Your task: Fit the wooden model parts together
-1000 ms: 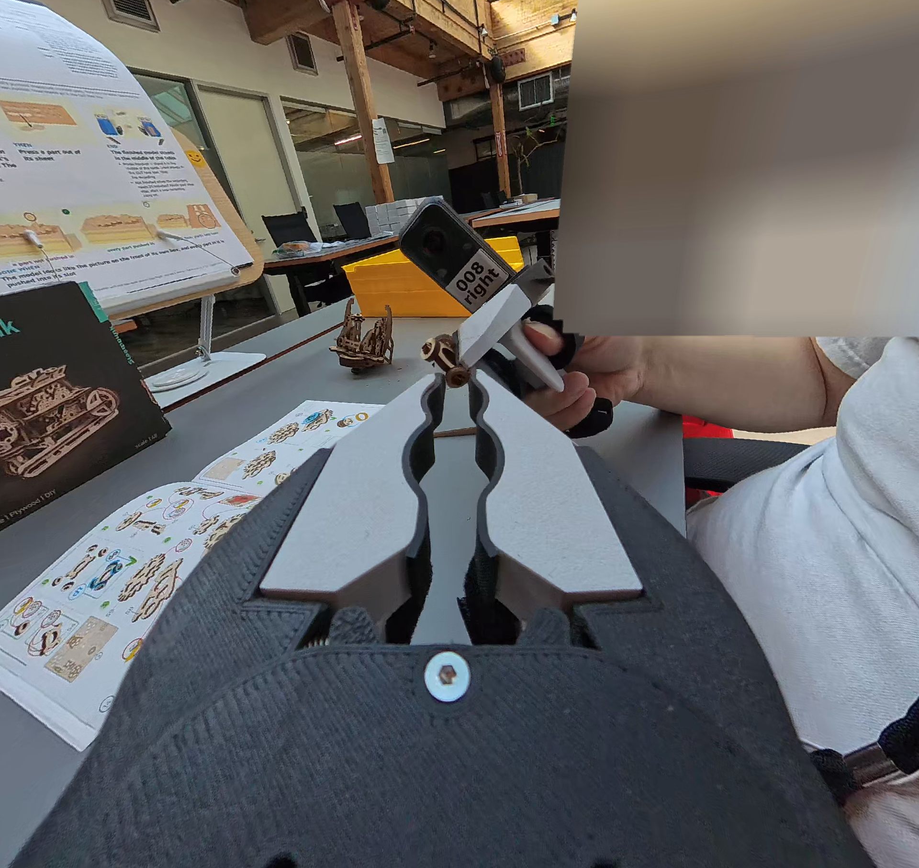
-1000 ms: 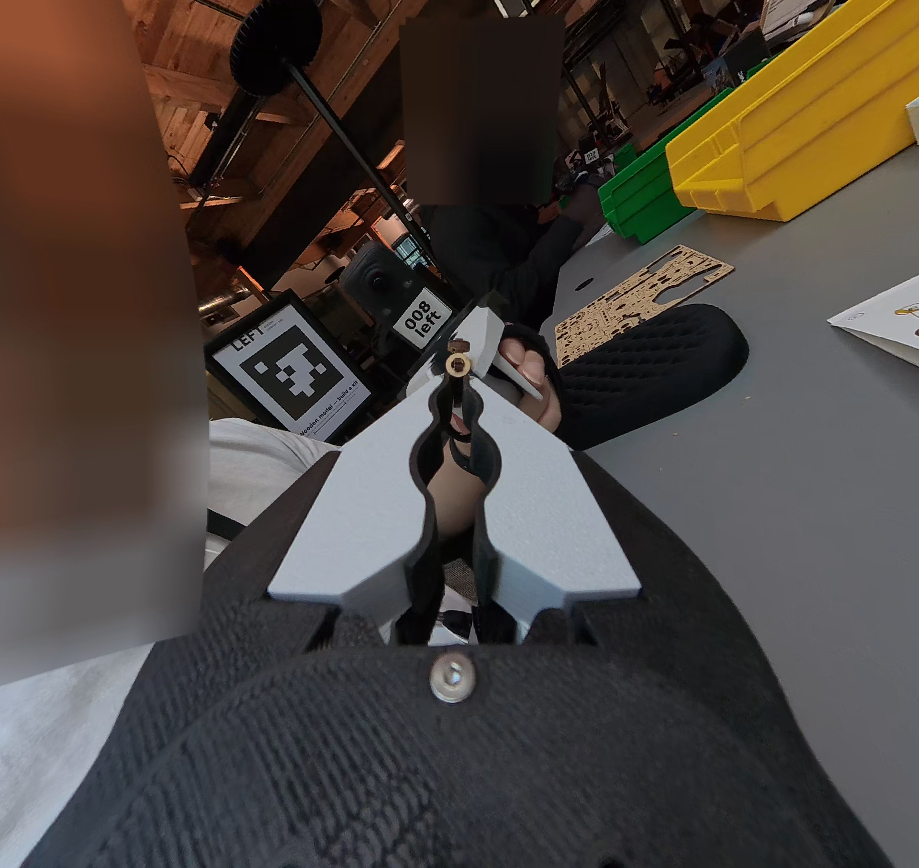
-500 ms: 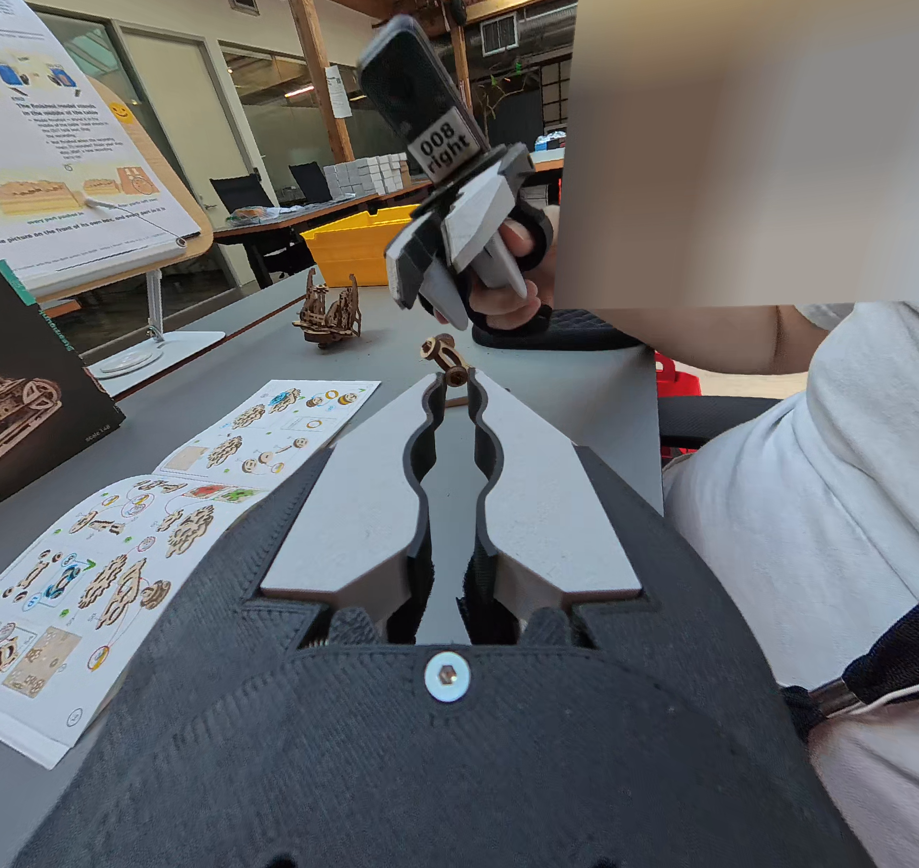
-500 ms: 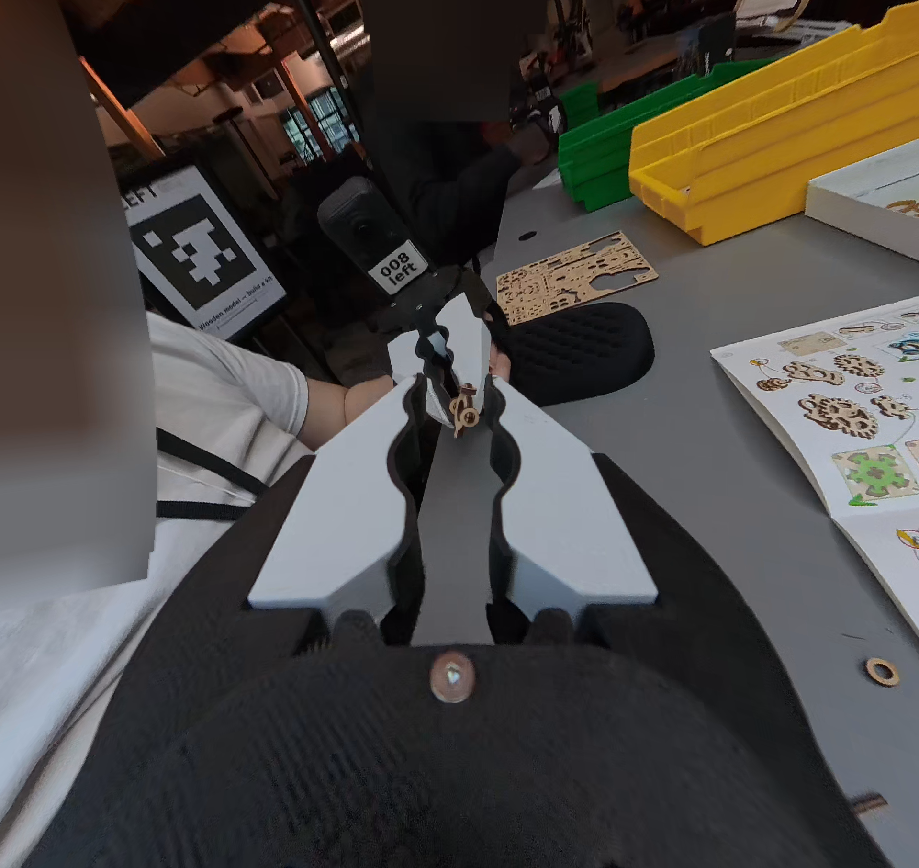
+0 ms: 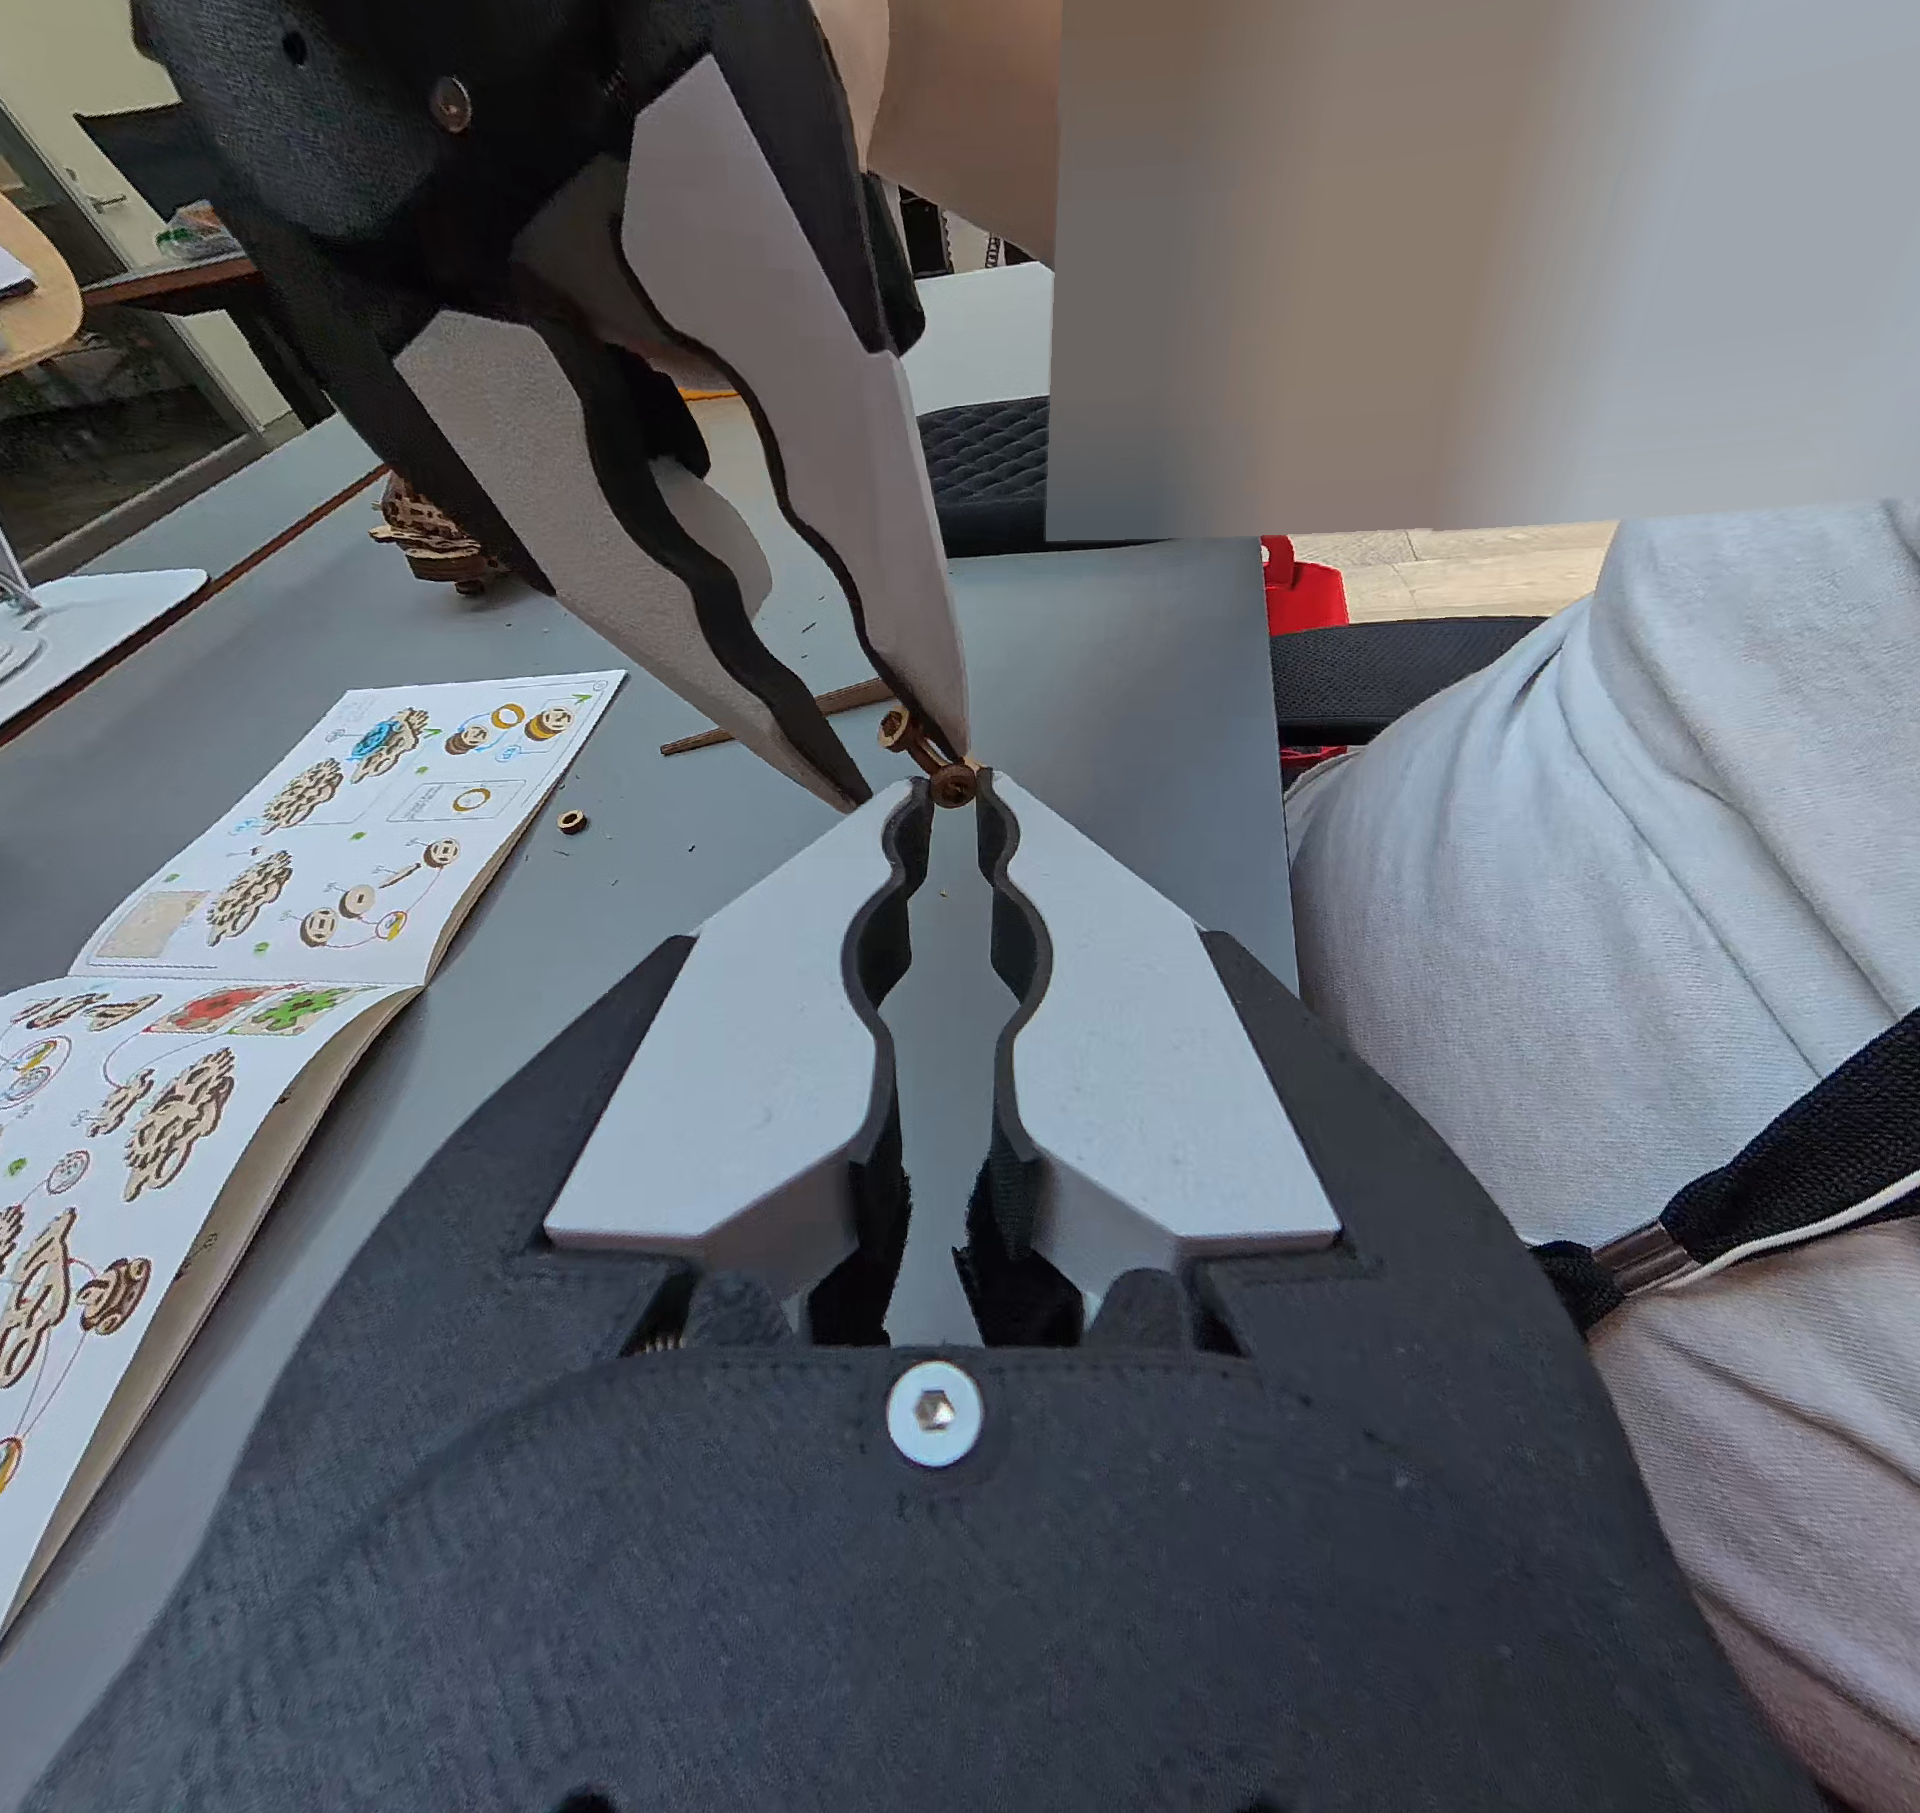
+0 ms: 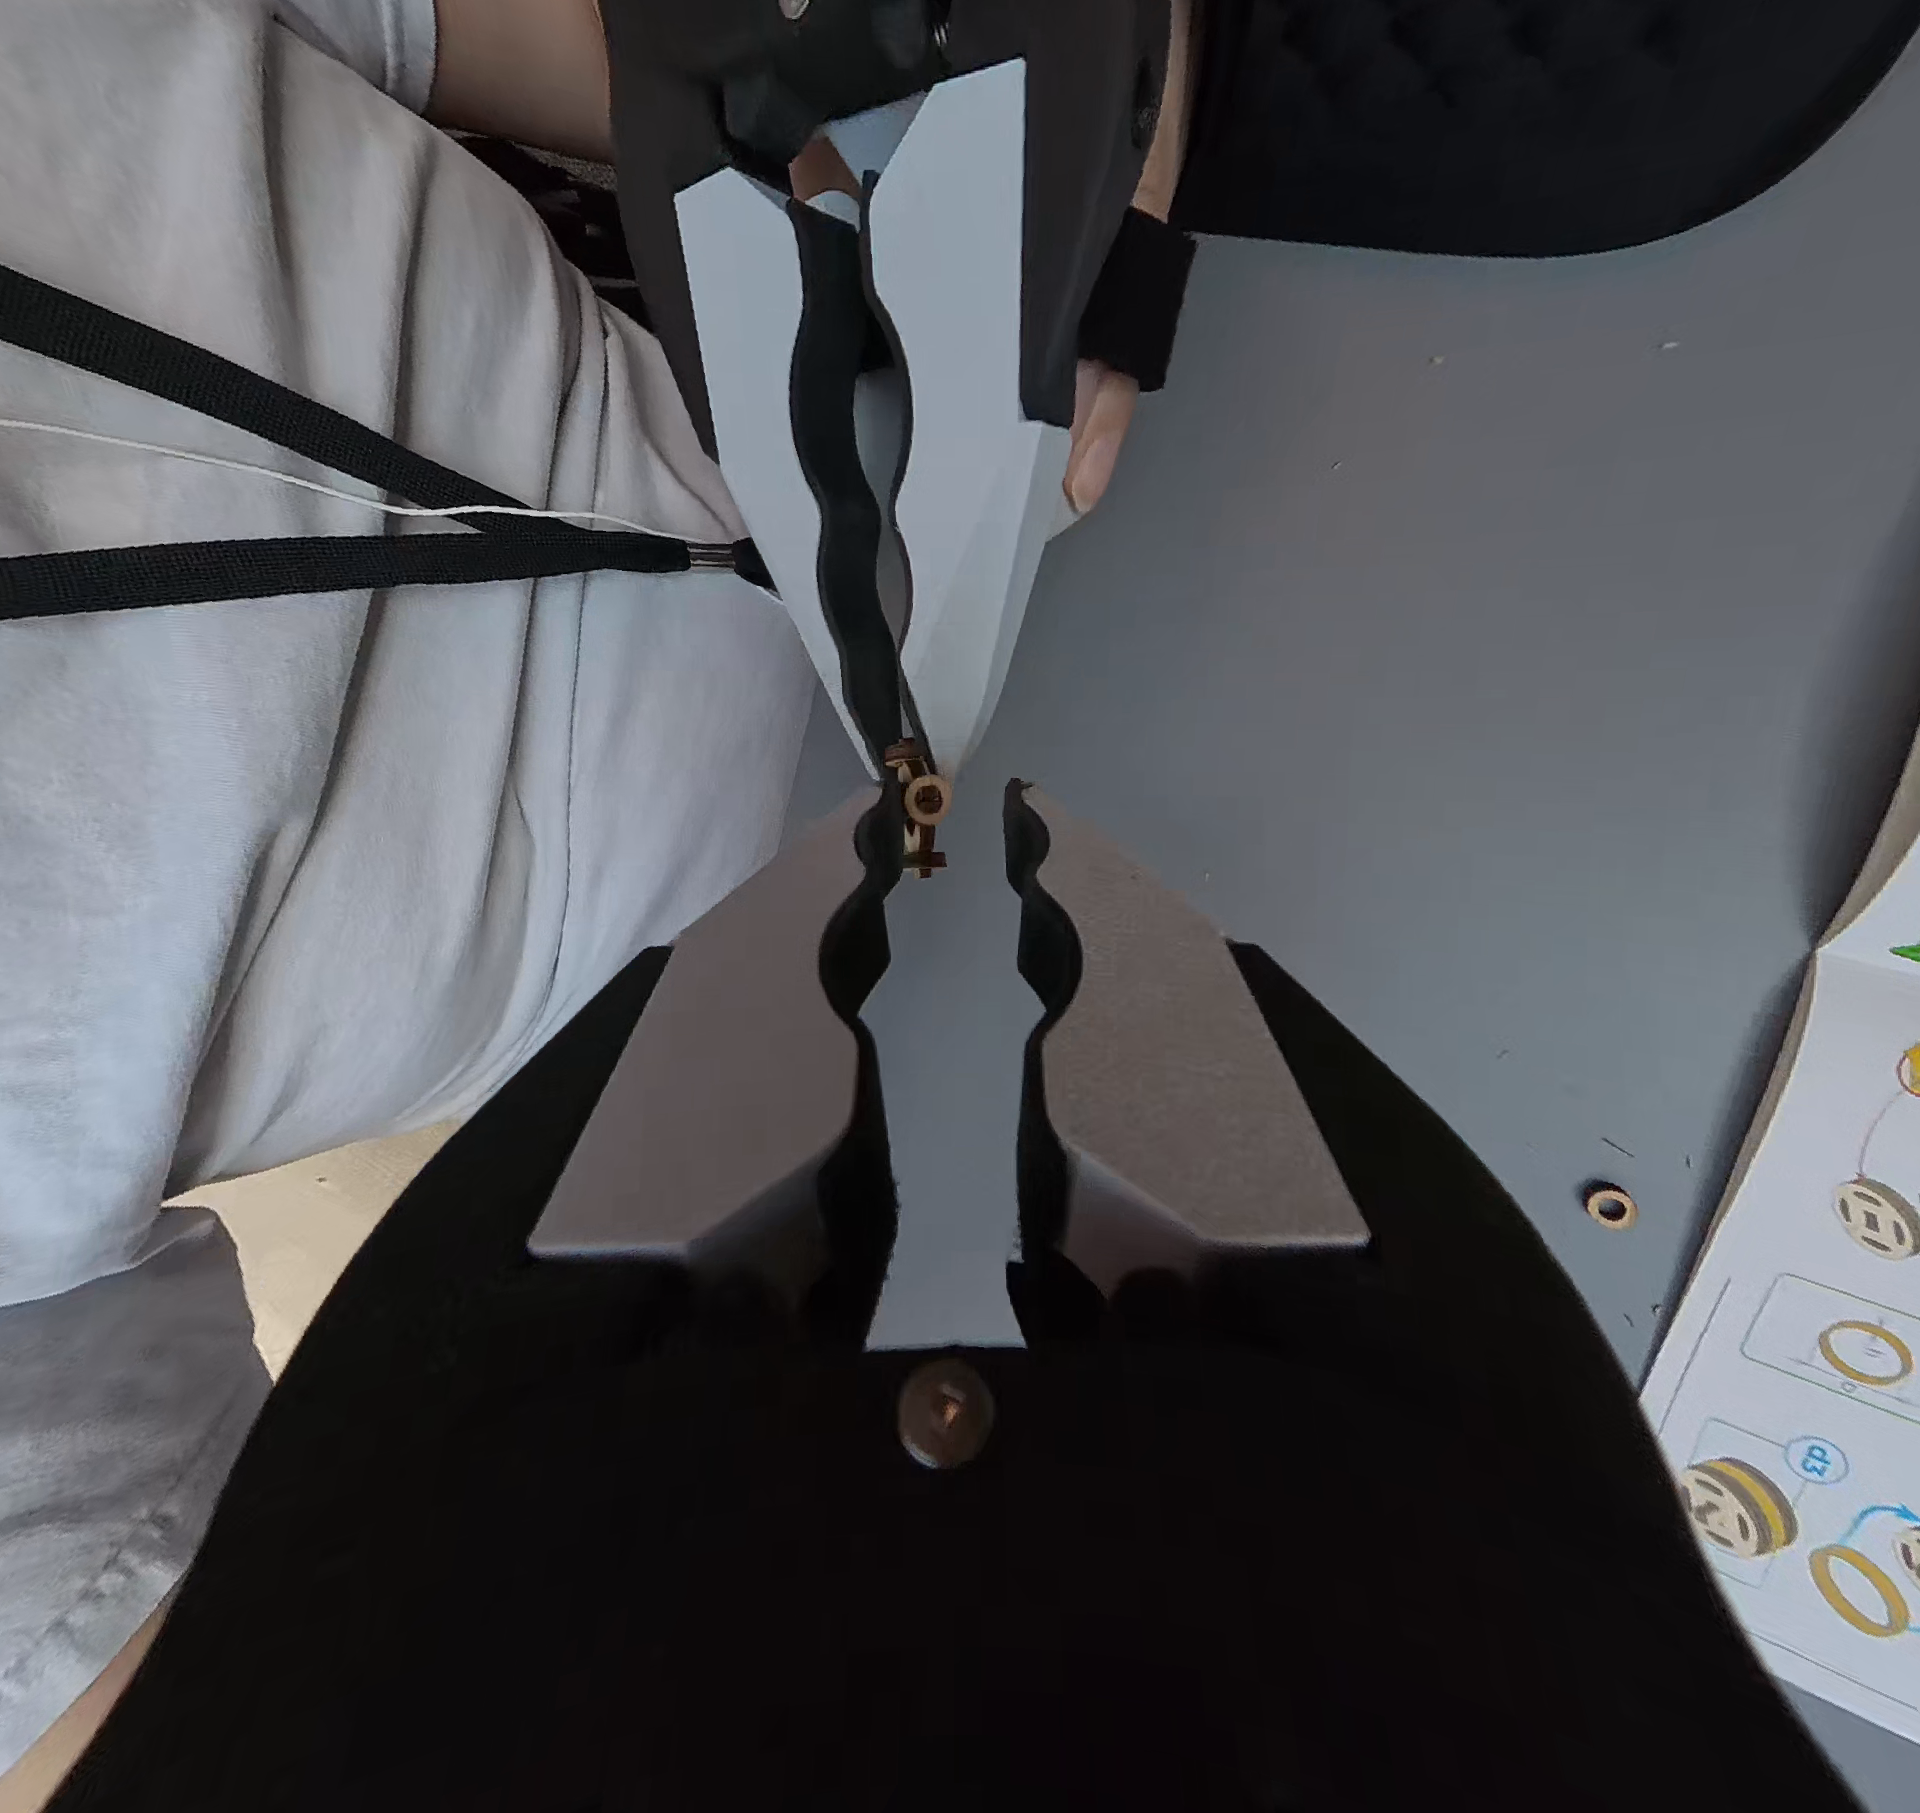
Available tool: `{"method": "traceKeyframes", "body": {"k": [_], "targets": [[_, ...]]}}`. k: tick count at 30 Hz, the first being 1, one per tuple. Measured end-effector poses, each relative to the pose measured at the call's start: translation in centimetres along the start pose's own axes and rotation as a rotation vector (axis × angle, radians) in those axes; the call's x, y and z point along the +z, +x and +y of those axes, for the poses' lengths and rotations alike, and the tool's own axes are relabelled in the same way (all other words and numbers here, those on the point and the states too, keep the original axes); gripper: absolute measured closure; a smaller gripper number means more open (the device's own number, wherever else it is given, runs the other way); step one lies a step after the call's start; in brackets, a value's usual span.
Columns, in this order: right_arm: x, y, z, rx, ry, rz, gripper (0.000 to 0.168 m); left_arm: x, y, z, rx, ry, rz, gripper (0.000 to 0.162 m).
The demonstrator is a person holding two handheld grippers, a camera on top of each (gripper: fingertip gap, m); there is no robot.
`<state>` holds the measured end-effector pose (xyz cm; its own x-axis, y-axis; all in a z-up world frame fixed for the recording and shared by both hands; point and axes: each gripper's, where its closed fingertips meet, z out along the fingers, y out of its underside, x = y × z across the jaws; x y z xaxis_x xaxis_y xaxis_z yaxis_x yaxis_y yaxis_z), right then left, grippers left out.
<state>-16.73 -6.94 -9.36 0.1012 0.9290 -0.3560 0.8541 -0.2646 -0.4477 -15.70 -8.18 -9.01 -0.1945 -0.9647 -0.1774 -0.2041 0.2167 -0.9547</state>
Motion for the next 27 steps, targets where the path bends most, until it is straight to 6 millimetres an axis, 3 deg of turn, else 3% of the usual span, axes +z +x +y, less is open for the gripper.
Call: {"method": "traceKeyframes", "body": {"k": [5, 8, 10, 14, 16, 19, 27], "targets": [[0.6, -0.2, 0.7, -0.018, -0.057, -0.012, 0.162, 0.1, -0.2, 0.1, -0.01, -0.004, -0.014, 0.155], [-0.6, 0.6, 1.2, -0.002, -0.002, 0.007, 0.162, -0.6, -2.3, -0.6, -0.072, 0.054, -0.121, 0.137], [-2.6, 3.0, 1.8, 0.051, 0.075, 0.082, 0.162, -1.4, -3.4, -1.2, -0.147, 0.115, -0.147, 0.137], [-6.2, 9.4, 4.8, 0.335, 0.214, 0.204, 0.163, -2.6, -4.2, -2.2, -0.251, 0.216, -0.126, 0.143], [-6.2, 11.2, 5.5, 0.456, 0.271, 0.187, 0.162, -2.7, -4.2, -2.3, -0.266, 0.223, -0.119, 0.145], [-5.9, 12.8, 7.2, 0.493, 0.224, 0.236, 0.162, -2.4, -3.9, -2.0, -0.251, 0.2, -0.111, 0.145], [-4.4, 14.2, 8.4, 0.567, 0.157, 0.211, 0.163, -1.8, -3.4, -1.5, -0.206, 0.151, -0.108, 0.146]]}}
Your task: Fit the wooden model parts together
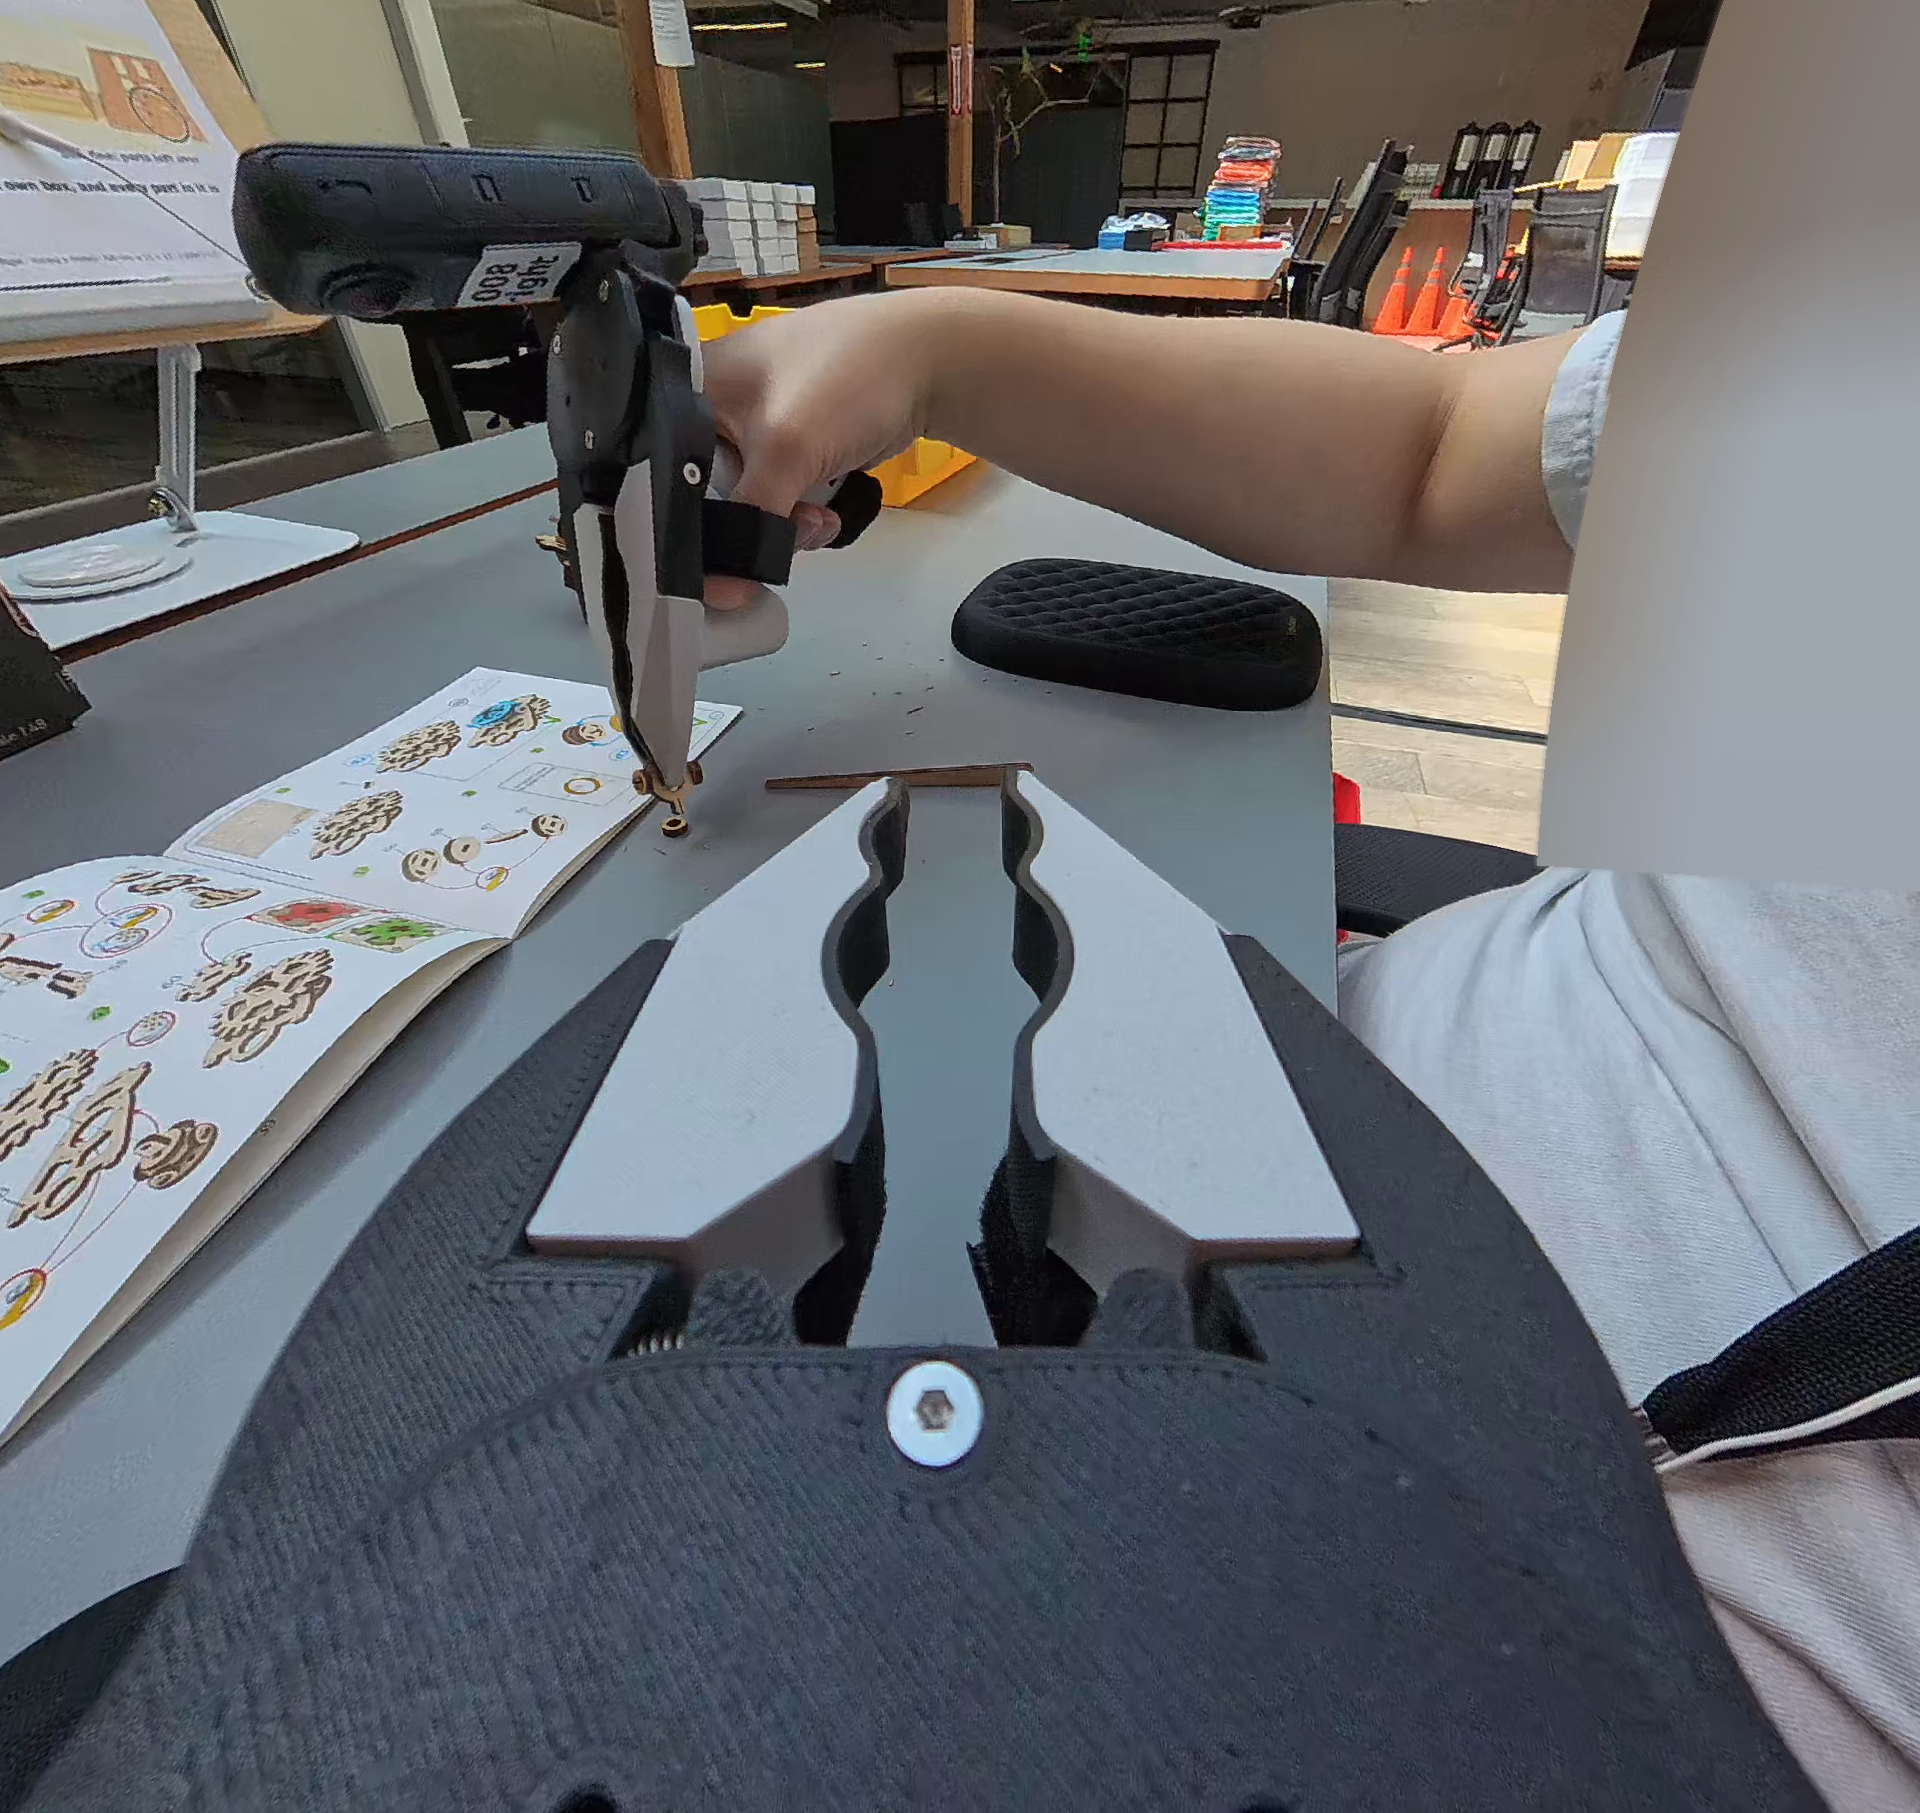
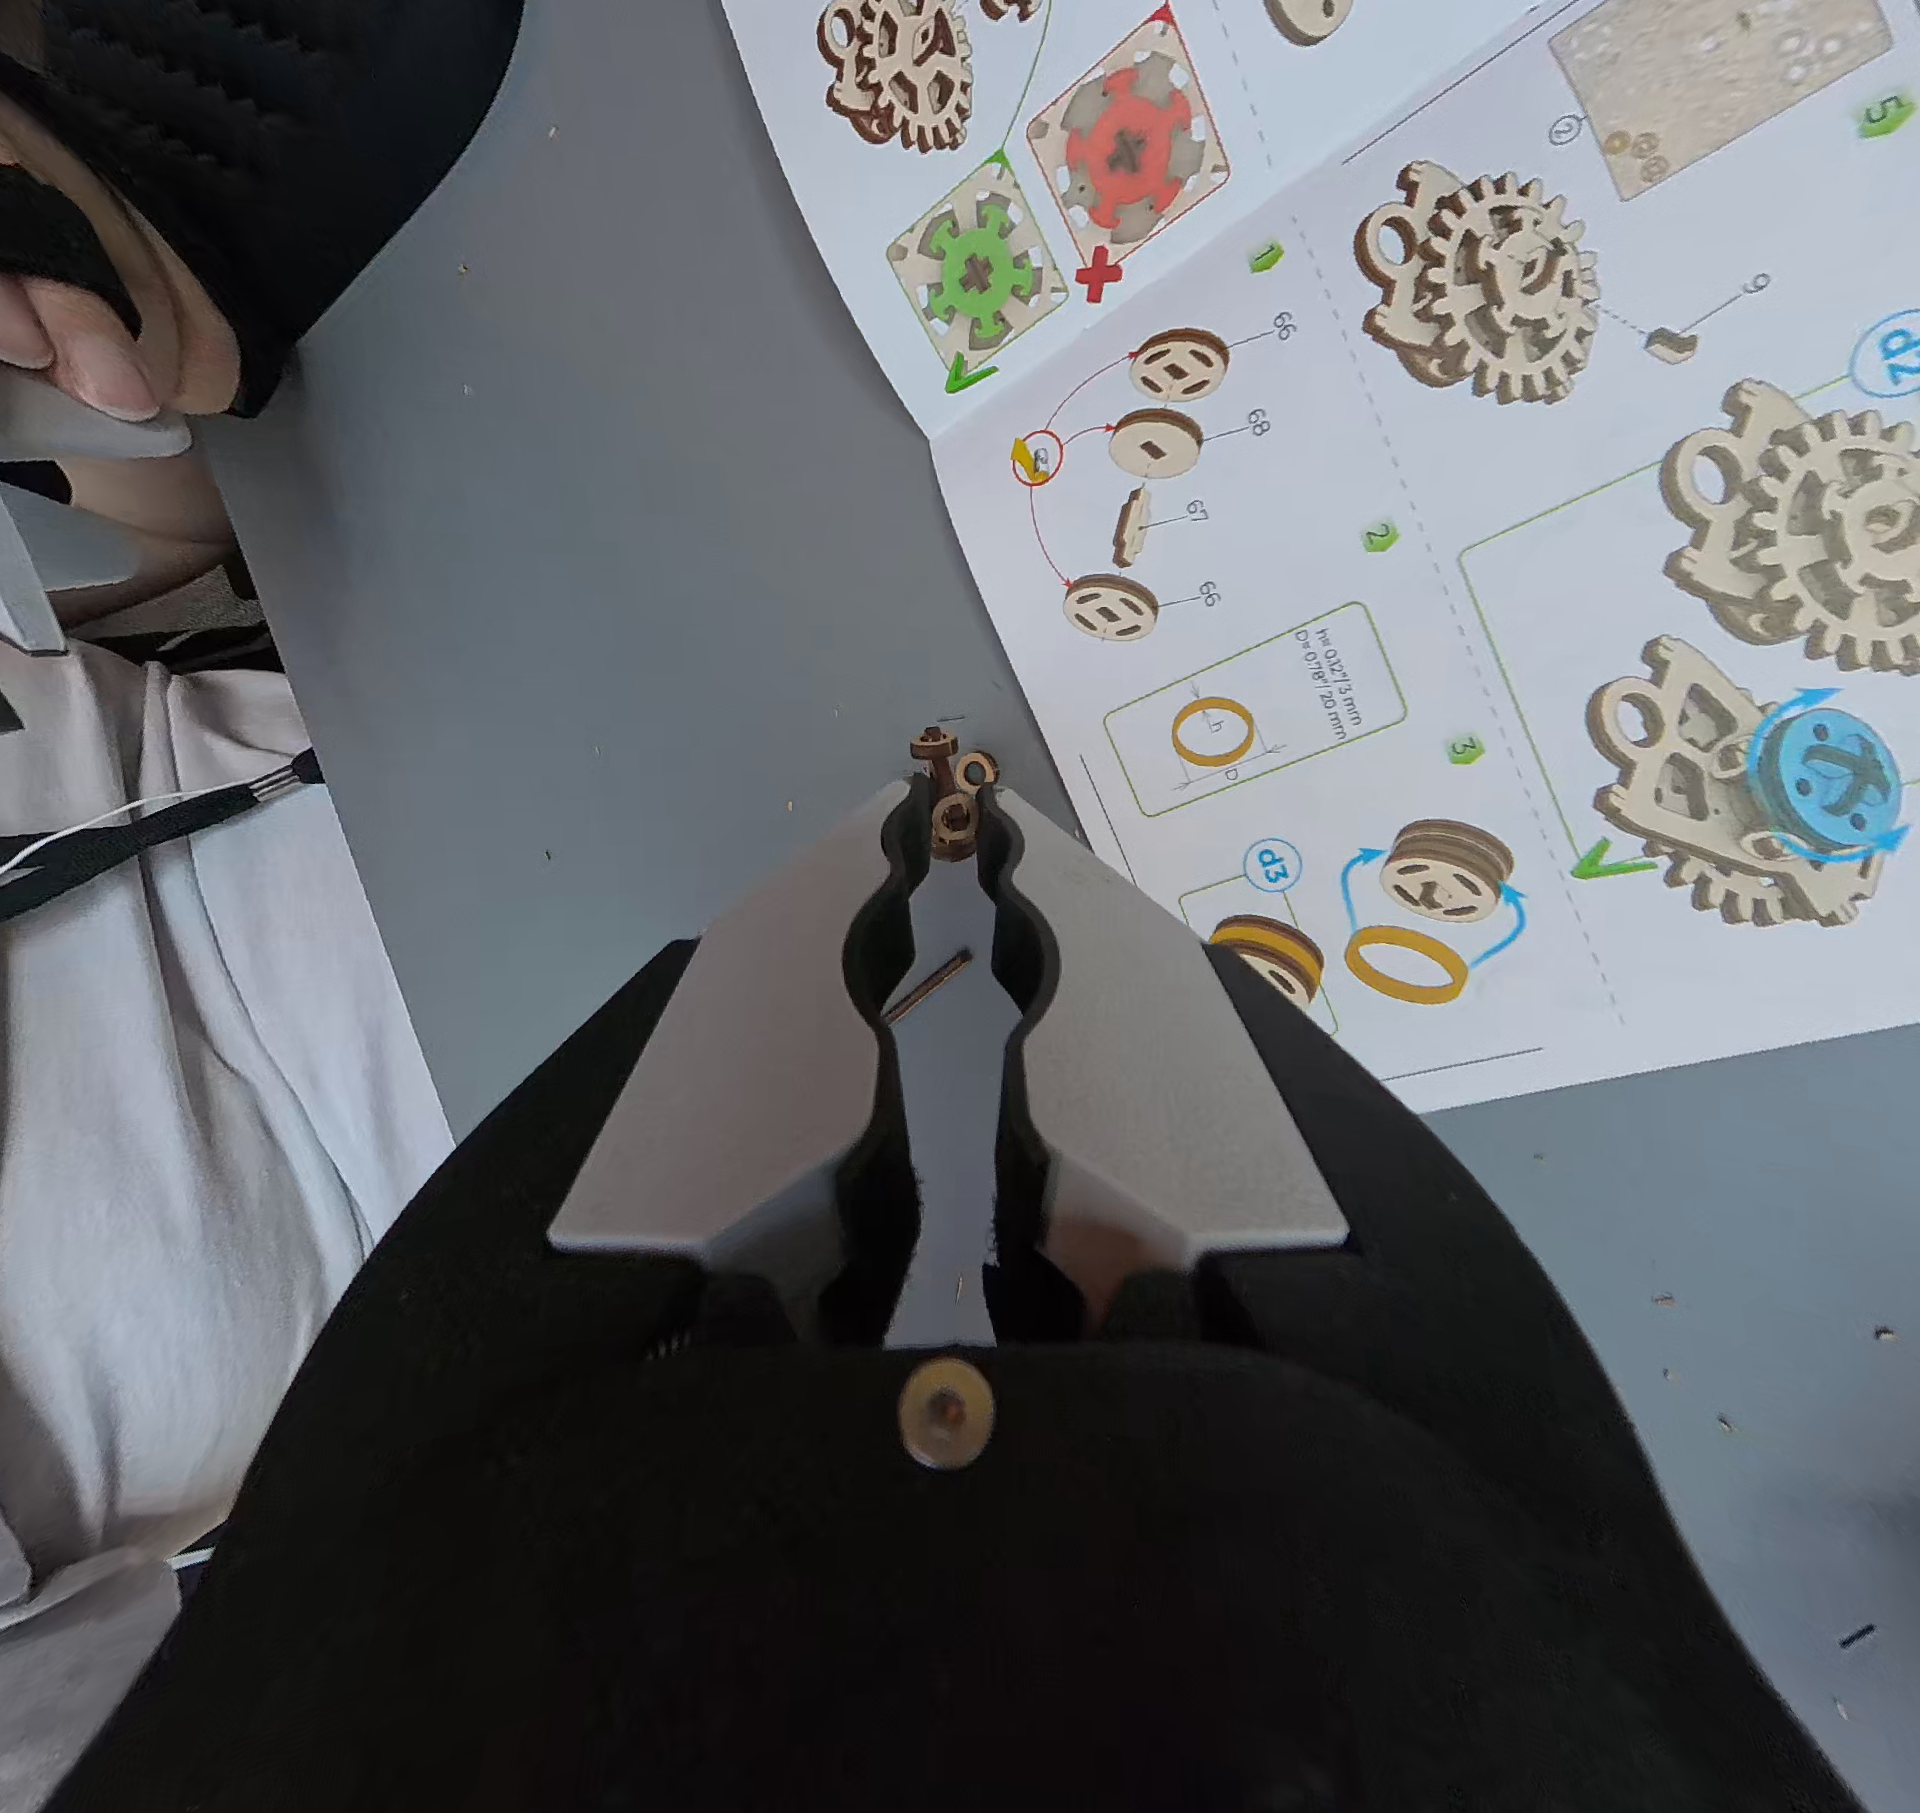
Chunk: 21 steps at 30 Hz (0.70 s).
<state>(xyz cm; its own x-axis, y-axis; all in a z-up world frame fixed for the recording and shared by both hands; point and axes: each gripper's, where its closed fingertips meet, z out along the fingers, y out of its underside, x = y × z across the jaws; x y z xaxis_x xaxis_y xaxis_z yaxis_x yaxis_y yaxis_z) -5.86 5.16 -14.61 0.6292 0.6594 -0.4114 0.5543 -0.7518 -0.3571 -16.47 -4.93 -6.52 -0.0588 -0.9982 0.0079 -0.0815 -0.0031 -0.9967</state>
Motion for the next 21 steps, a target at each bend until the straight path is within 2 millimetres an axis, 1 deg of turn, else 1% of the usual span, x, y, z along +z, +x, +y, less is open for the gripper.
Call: {"method": "traceKeyframes", "body": {"k": [3, 13, 18, 21], "targets": [[0.32, 0.6, 0.13, -0.003, -0.018, 0.032, 0.163, -0.09, -0.05, -0.13, -0.007, 0.009, 0.001, 0.147], [0.53, 0.96, 0.23, -0.008, -0.044, 0.057, 0.163, -0.01, 0.04, 0.03, 0.0, -0.001, 0.004, 0.147], [0.7, 0.64, 0.4, -0.071, -0.096, 0.11, 0.162, 0.01, 0.03, 0.06, -0.001, -0.004, 0.002, 0.147], [0.74, 0.45, 0.31, -0.134, -0.132, 0.186, 0.162, 0.02, 0.03, 0.07, 0.0, -0.005, 0.001, 0.147]]}}
